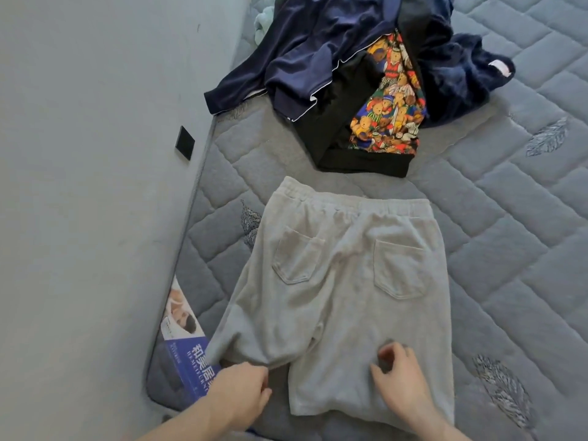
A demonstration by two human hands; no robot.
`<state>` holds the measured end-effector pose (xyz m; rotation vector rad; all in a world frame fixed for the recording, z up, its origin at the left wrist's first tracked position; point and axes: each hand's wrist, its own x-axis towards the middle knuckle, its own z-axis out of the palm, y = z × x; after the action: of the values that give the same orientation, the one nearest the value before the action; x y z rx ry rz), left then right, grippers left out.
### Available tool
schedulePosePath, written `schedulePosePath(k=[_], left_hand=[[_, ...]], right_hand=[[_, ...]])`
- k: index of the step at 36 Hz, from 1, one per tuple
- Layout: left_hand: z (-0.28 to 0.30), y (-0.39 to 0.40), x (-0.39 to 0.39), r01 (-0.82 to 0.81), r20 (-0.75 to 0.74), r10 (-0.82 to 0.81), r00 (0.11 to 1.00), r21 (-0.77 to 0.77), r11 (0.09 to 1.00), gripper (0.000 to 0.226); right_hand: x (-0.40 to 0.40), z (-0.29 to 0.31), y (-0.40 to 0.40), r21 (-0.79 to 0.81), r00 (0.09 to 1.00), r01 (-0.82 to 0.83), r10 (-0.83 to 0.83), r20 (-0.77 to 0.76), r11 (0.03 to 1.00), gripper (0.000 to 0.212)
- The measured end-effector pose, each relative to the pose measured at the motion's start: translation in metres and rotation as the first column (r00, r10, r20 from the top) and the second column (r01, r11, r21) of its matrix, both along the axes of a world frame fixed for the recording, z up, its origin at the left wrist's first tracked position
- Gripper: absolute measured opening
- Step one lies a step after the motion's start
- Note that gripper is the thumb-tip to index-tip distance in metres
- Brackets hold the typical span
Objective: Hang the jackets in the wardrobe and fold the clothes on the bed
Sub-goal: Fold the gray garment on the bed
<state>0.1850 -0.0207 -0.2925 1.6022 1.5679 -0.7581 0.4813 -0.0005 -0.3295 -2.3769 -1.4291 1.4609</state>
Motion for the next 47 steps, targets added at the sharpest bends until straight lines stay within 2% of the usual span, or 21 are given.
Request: schedulePosePath(k=[2,4,6,8,10,13,15,17,20,24,27,30,33,36,38,40,44,47], left_hand=[[0.003,0.003,0.001,-0.046,-0.024,0.045,0.999,-0.019,0.999,0.02],[0.005,0.019,0.003,-0.19,-0.032,0.195,0.98,0.108,0.976,0.023],[0.005,0.043,0.001,-0.381,0.017,0.394,0.919,0.293,0.877,0.021],[0.003,0.068,-0.005,-0.534,0.08,0.559,0.825,0.43,0.728,0.02],[-0.005,0.087,-0.015,-0.602,0.074,0.65,0.756,0.469,0.646,0.038],[-0.016,0.1,-0.028,-0.67,-0.074,0.732,0.677,0.351,0.654,0.084],[-0.021,0.097,-0.031,-0.685,-0.156,0.724,0.671,0.243,0.687,0.105],[-0.023,0.088,-0.031,-0.644,-0.219,0.673,0.707,0.193,0.74,0.11],[-0.022,0.078,-0.031,-0.617,-0.234,0.641,0.731,0.175,0.767,0.096],[-0.011,0.07,-0.025,-0.58,-0.079,0.59,0.804,0.114,0.806,0.044],[0.005,0.063,-0.003,-0.665,0.149,0.649,0.746,0.22,0.714,0.02],[0.025,0.06,0.028,-0.755,0.382,0.652,0.654,0.282,0.592,0.025],[0.048,0.059,0.064,-0.8,0.577,0.58,0.576,0.249,0.546,0.046],[0.064,0.058,0.101,-0.744,0.672,0.425,0.606,0.291,0.601,0.061],[0.069,0.058,0.127,-0.664,0.664,0.331,0.671,0.339,0.666,0.066],[0.07,0.055,0.155,-0.562,0.636,0.264,0.725,0.326,0.76,0.075],[0.058,0.045,0.211,-0.25,0.488,0.132,0.863,0.184,0.951,0.1],[0.039,0.035,0.241,-0.102,0.447,0.112,0.888,-0.046,0.994,0.105]], right_hand=[[0.004,-0.002,-0.005,-0.017,1.0,-0.018,0.018,-0.009,1.0,0.026],[0.011,-0.005,-0.006,0.035,1.0,0.0,0.001,-0.01,0.999,0.031],[0.021,-0.006,-0.002,0.114,0.996,0.086,-0.088,0.01,0.99,0.041],[0.032,-0.003,0.006,0.166,0.979,0.176,-0.19,0.072,0.97,0.052],[0.043,-0.002,0.015,0.196,0.948,0.26,-0.289,0.134,0.945,0.06],[0.056,-0.001,0.022,0.18,0.915,0.33,-0.361,0.181,0.927,0.071],[0.062,-0.001,0.022,0.133,0.918,0.312,-0.334,0.212,0.941,0.075],[0.066,-0.003,0.019,0.089,0.92,0.304,-0.317,0.232,0.948,0.077],[0.072,-0.007,0.012,0.023,0.911,0.356,-0.353,0.212,0.934,0.073],[0.079,-0.004,0.005,-0.078,0.915,0.383,-0.367,0.166,0.92,0.051],[0.087,-0.002,0.0,-0.102,0.943,0.329,-0.321,0.094,0.939,0.029],[0.096,0.002,-0.006,-0.101,0.961,0.276,-0.275,0.033,0.956,0.012],[0.103,0.005,-0.011,-0.115,0.955,0.293,-0.295,-0.004,0.949,0.007],[0.108,0.005,-0.015,-0.144,0.936,0.338,-0.348,-0.056,0.93,0.013],[0.109,0.007,-0.016,-0.153,0.913,0.38,-0.397,-0.097,0.912,0.011],[0.111,0.009,-0.015,-0.151,0.887,0.423,-0.442,-0.131,0.893,0.008],[0.12,0.017,-0.011,-0.154,0.85,0.472,-0.494,-0.181,0.868,0.007],[0.128,0.023,-0.007,-0.153,0.823,0.508,-0.53,-0.203,0.848,0.007]])
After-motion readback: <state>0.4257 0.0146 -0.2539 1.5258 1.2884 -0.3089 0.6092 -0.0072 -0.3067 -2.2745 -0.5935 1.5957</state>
